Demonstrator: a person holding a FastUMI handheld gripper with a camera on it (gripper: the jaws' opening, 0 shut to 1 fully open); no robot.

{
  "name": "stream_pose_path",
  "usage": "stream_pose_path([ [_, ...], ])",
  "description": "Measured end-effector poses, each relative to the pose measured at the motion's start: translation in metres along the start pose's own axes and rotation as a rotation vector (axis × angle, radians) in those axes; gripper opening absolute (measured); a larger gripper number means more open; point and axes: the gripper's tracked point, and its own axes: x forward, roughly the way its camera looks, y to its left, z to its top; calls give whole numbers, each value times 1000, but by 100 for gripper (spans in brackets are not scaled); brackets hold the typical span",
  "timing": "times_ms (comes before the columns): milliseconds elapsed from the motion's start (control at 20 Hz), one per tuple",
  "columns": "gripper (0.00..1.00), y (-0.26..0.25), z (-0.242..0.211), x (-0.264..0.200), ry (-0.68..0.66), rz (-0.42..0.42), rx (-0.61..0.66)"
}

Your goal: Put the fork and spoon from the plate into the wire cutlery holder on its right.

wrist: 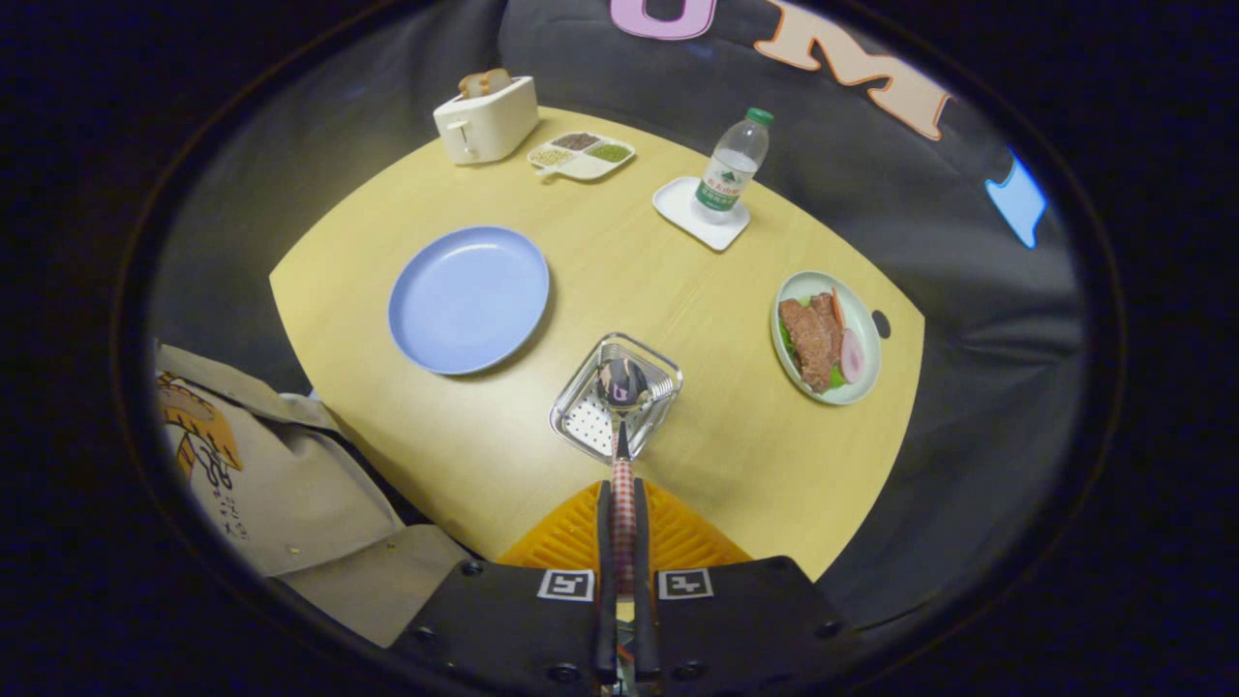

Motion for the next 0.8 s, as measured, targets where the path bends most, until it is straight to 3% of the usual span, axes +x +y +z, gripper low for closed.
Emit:
stream_pose_path([
  [800, 11, 3, 7, 50, 178, 56, -112],
])
